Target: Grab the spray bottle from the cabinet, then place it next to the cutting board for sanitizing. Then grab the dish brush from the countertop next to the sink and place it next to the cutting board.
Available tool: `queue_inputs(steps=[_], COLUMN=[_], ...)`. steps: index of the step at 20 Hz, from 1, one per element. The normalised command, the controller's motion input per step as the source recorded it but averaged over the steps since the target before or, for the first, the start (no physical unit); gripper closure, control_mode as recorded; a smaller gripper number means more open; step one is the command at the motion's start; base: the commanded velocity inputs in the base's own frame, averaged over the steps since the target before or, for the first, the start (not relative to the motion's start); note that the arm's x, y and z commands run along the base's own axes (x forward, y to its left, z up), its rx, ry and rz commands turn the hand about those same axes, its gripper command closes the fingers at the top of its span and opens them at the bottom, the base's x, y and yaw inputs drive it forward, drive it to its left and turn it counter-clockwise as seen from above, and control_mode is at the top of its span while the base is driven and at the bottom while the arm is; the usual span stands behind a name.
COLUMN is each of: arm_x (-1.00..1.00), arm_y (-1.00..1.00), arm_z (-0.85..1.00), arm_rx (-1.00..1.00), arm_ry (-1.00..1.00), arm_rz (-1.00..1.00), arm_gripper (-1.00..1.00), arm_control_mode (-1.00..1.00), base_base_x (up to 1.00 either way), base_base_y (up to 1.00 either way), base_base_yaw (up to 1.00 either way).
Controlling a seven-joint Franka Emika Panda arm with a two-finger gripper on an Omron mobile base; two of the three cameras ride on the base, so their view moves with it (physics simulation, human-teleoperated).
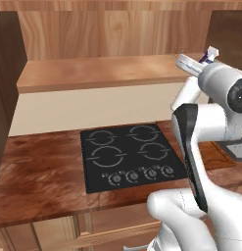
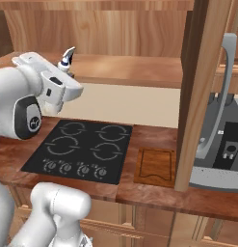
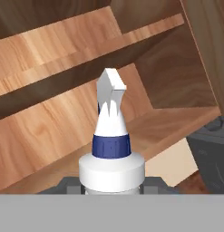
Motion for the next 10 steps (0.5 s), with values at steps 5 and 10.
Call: queue_inputs(steps=[5,10], arm_x=[-0.79,-0.29], arm_y=[-0.61,-0.49], arm_z=[-0.60,-0.61], arm_rx=[-0.25,-0.09], arm_ry=[0.00,-0.04], arm_rz=[0.05,0.08], arm_gripper=[1.00,1.00], arm_control_mode=[-1.00,-1.00], base_base_x=[0.00,0.00], base_base_y=[0.00,0.00], base_base_yaw=[0.00,0.00])
